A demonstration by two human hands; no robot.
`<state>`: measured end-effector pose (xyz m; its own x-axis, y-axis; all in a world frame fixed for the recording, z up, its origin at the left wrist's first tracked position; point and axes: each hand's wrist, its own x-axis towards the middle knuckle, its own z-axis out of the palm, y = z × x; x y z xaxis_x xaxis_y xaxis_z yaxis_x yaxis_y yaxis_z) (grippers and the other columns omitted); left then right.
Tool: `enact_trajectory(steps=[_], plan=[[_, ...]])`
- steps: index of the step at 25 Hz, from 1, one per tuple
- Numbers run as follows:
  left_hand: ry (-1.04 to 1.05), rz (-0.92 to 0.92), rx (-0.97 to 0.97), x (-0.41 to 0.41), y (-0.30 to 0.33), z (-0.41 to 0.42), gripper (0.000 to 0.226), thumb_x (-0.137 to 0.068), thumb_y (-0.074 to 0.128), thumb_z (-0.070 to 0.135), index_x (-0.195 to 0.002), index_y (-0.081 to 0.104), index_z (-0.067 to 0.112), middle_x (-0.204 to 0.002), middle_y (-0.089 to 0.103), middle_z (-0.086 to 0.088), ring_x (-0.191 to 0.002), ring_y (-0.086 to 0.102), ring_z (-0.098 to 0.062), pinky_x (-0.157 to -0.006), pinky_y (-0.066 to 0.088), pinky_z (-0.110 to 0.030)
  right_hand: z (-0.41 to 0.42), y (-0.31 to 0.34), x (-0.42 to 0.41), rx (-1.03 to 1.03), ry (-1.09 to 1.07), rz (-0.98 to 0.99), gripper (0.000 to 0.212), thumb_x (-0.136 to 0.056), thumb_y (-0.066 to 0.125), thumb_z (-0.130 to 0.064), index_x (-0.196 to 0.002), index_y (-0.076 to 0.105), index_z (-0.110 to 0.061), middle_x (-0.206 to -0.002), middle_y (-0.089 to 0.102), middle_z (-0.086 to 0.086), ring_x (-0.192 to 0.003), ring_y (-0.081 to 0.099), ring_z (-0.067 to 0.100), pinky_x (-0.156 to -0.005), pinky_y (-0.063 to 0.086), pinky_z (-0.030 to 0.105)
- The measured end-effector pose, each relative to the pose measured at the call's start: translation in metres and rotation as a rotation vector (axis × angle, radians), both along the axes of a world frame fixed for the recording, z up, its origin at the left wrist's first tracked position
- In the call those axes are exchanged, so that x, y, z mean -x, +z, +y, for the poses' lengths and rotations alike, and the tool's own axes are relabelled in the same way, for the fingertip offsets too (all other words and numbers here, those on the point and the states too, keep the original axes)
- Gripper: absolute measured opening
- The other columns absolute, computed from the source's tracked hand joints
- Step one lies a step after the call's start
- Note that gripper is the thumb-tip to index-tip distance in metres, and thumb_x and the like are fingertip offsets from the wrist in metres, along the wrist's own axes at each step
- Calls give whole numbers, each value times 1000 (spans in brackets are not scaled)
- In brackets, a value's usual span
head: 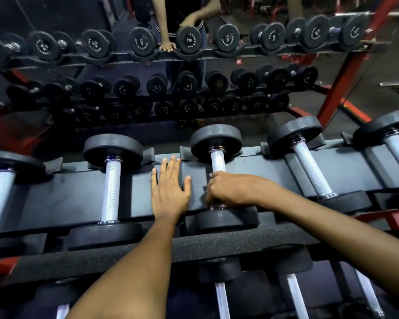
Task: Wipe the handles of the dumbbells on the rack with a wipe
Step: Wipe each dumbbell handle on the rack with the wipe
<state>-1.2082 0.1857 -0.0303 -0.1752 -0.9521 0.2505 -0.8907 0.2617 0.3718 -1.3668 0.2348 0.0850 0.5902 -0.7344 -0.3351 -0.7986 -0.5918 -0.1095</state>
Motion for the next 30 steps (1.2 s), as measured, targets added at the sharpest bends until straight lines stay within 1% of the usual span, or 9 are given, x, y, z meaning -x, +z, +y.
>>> enact_trajectory(steps=[3,8,11,13,16,19,22,26,30], plan=[[5,7,13,1,1,0,65,-92,28,47,-153,26,23,-160,20,8,-149,5,-9,-121,-6,-34,9,-1,22,-65,-48,-131,43,-82,55,-2,-117,66,-25,-110,58,1,-107,54,17,-93,43,29],[-3,23,5,1,2,1,62,-94,30,46,-152,28,23,-160,22,7,-149,7,-10,-122,-4,-35,26,2,43,-69,-141,-261,36,-90,58,-15,-118,64,-36,-89,41,-8,-83,45,4,-71,35,13],[3,37,6,0,2,1,57,-98,37,41,-152,28,23,-160,22,7,-149,7,-9,-122,-4,-35,40,-7,83,-85,-367,-156,33,-91,55,-12,-117,66,-30,-102,57,3,-97,56,16,-84,36,15],[-2,39,4,0,2,1,57,-99,40,40,-152,27,24,-160,21,8,-149,6,-8,-122,-5,-35,39,-22,89,28,-656,-314,32,-89,54,-5,-112,69,-20,-108,67,5,-94,62,12,-79,41,15],[0,39,7,0,2,1,57,-99,37,42,-152,26,24,-160,20,9,-149,5,-8,-122,-5,-35,30,-43,52,-543,-941,-929,34,-79,49,5,-107,66,-4,-96,65,9,-72,54,5,-62,39,16],[3,38,5,0,2,0,57,-99,38,42,-152,27,25,-160,20,9,-149,5,-7,-122,-4,-35,14,-66,47,-918,-922,-1138,53,-60,49,3,-112,59,0,-93,59,10,-71,49,9,-60,35,17],[5,36,1,1,2,1,57,-99,39,42,-152,26,25,-160,20,9,-149,5,-7,-122,-5,-35,4,-73,70,-1035,-904,-1175,67,-51,60,-2,-118,58,-3,-102,43,15,-77,44,14,-68,34,23],[11,33,5,0,1,-1,57,-99,40,42,-152,27,25,-160,20,8,-148,5,-7,-121,-5,-34,9,-70,54,-1175,-885,-1309,61,-53,65,-2,-114,61,2,-113,55,21,-98,52,24,-95,38,31],[9,38,-2,0,1,0,57,-99,39,42,-152,26,25,-160,20,9,-148,4,-7,-121,-5,-34,6,-51,59,-1049,-968,-1251,20,-80,61,6,-99,61,5,-86,69,13,-70,68,15,-61,57,22]])
